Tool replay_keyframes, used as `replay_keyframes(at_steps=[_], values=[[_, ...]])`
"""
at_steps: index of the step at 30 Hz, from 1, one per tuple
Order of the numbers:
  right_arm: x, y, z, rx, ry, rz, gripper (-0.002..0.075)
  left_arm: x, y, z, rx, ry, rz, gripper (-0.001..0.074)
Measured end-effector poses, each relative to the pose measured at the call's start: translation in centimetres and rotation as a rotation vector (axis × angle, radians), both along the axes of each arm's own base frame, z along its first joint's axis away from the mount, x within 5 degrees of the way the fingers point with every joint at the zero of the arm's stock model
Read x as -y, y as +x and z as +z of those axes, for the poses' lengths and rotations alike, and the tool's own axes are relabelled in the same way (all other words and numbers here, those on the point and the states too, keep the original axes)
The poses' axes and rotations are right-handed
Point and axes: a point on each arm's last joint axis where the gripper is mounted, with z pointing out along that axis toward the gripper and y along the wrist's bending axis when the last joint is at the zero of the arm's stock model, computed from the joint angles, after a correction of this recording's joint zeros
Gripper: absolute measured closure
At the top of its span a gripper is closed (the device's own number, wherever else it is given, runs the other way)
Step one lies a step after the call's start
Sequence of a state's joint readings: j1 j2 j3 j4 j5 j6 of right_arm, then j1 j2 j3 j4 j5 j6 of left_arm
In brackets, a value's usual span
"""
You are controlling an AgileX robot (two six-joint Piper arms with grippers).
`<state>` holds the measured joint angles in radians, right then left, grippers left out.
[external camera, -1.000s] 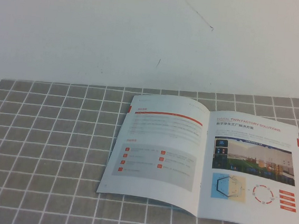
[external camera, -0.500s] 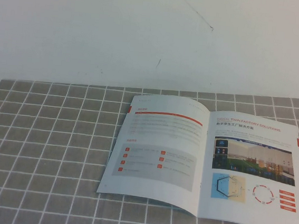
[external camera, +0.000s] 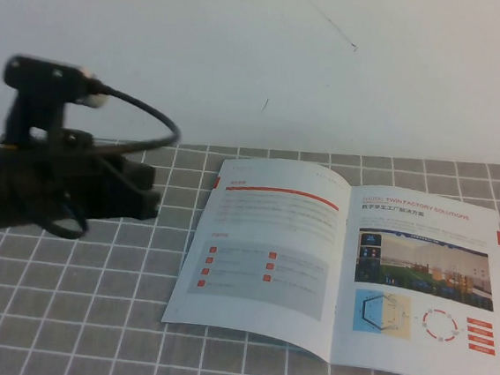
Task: Close book
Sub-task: 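Close the open booklet and leave it lying on the table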
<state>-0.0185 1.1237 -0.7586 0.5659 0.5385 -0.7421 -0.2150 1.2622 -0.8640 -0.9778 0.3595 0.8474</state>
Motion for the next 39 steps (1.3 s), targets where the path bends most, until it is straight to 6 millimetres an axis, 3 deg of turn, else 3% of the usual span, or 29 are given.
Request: replay_keyframes(at_steps=[6,13,17,23,29,39], values=[[-0.2,3.6,-5.2,-0.158,-0.024,0.009,0.0727,4.3,2.2,-4.9,-0.060,0.093,-0.040,0.0738],[-2.7,5.8,-10.3,-0.268,-0.060,0.057,0.0727,5.2,4.3,-9.9,-0.162,0.155,0.012,0.0738],[-3.7,6.4,-12.7,-0.309,-0.082,0.067,0.0727,5.3,5.1,-11.1,-0.176,0.174,0.031,0.0738],[-3.7,6.9,-15.9,-0.391,-0.097,0.049,0.0727,5.3,7.1,-11.2,-0.109,0.199,0.104,0.0738],[-3.8,7.3,-16.5,-0.409,-0.086,0.039,0.0727,5.2,8.3,-11.8,-0.068,0.248,0.128,0.0738],[-3.8,7.4,-16.5,-0.410,-0.084,0.037,0.0727,5.4,8.9,-17.0,-0.181,0.325,0.112,0.0738]])
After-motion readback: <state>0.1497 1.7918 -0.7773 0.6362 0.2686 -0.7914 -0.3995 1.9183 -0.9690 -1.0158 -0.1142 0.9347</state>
